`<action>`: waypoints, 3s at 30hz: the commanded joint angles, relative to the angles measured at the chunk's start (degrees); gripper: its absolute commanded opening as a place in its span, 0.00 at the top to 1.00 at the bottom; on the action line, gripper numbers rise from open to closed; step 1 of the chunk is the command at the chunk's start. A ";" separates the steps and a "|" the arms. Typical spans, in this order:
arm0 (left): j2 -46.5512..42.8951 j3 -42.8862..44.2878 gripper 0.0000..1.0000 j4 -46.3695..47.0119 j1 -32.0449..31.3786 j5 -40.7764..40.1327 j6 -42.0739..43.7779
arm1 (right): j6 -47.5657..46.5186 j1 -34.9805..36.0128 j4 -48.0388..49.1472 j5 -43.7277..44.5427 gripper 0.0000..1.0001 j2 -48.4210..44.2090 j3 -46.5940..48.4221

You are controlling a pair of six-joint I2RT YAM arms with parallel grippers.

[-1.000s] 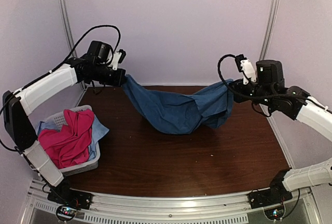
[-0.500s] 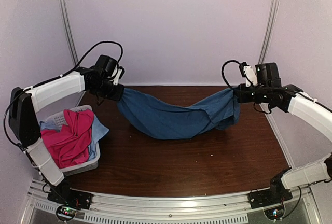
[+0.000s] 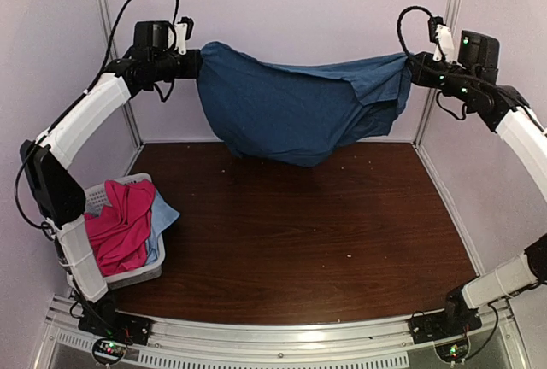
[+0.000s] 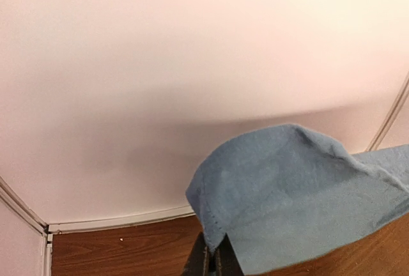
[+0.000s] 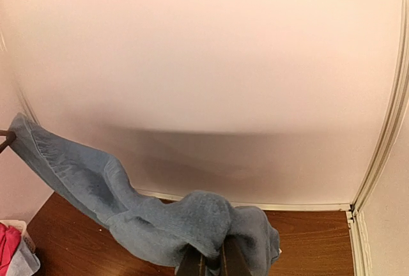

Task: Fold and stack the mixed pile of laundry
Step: Flatten out the crumpled T-shirt at the center of the board.

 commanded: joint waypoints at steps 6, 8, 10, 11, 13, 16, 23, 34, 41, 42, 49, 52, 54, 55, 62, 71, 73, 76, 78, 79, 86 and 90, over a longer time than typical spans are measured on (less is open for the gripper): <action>-24.85 -33.46 1.00 11.06 -0.63 15.66 0.22 | -0.64 -0.16 -6.24 -5.49 1.00 -16.49 -8.57; -31.23 -40.63 1.00 13.29 -2.60 16.83 1.40 | -0.71 -0.11 -8.52 -6.72 1.00 -19.65 -9.59; -36.51 -43.43 1.00 13.52 -4.21 17.94 2.75 | -0.92 -0.12 -11.48 -7.20 1.00 -21.27 -7.67; -38.69 -43.57 1.00 13.55 -4.38 18.68 2.44 | -1.00 -0.12 -12.54 -7.05 1.00 -21.71 -6.01; -41.42 -42.09 1.00 13.98 -4.44 19.18 1.61 | -0.74 -0.13 -13.34 -5.81 1.00 -22.25 -2.76; -42.10 -37.46 1.00 14.22 -4.50 19.24 1.36 | -0.10 -0.12 -11.96 -3.60 1.00 -22.35 0.39; -40.85 -33.47 1.00 18.72 -4.50 19.81 1.90 | 0.70 -0.06 -7.59 -0.86 1.00 -23.00 3.91; -37.85 -32.96 1.00 18.02 -4.50 8.05 2.50 | -2.35 -0.11 -9.57 -2.48 1.00 -17.37 4.00; -33.76 -27.88 1.00 17.45 -4.50 8.94 0.94 | -3.30 -0.12 -9.86 -3.49 1.00 -15.15 7.69; -33.90 -27.48 1.00 17.45 -4.50 8.81 0.71 | -3.75 -0.11 -10.67 -3.78 1.00 -15.07 8.85; -36.00 -25.47 1.00 14.67 -4.50 14.37 0.70 | -4.58 -0.11 -14.80 -7.45 1.00 -17.26 11.62; -39.39 -28.43 1.00 15.50 -4.57 18.95 1.14 | -3.80 -0.14 -15.41 -10.14 1.00 -20.01 10.59; -42.58 -30.67 1.00 15.90 -4.99 20.10 1.62 | -3.57 -0.11 -15.89 -12.38 1.00 -22.17 10.34; -43.93 -31.49 1.00 15.89 -5.17 20.34 1.97 | -3.38 -0.10 -16.15 -12.79 1.00 -23.27 10.39; -49.24 -32.64 1.00 14.02 -5.36 21.58 2.00 | -1.07 -0.11 -19.15 -15.00 1.00 -27.15 13.59; -43.76 -33.66 1.00 10.76 -5.30 6.74 1.63 | -1.75 -0.16 -13.52 -3.54 1.00 -27.02 0.24; -40.04 -35.29 1.00 11.43 -5.08 1.10 1.63 | -2.43 -0.09 -10.85 -0.97 1.00 -25.27 -4.33; -33.95 -38.57 1.00 14.75 -3.24 -0.80 0.45 | -3.68 -0.22 -5.11 3.19 1.00 -21.44 -12.13; -28.95 -40.55 1.00 17.29 -1.82 -0.90 -0.91 | -4.60 -0.66 -0.73 5.16 1.00 -17.36 -16.25; -26.02 -40.78 1.00 18.12 -1.02 -0.71 -1.70 | -4.73 -1.14 1.46 5.38 1.00 -15.12 -18.03; 1.21 -27.69 0.73 16.36 4.40 -3.63 -5.76 | -1.07 -7.53 10.43 1.84 0.48 11.43 -15.99; 11.68 -13.85 0.25 4.19 5.16 -5.53 -6.17 | 0.69 -8.11 5.01 0.92 0.15 19.18 -7.65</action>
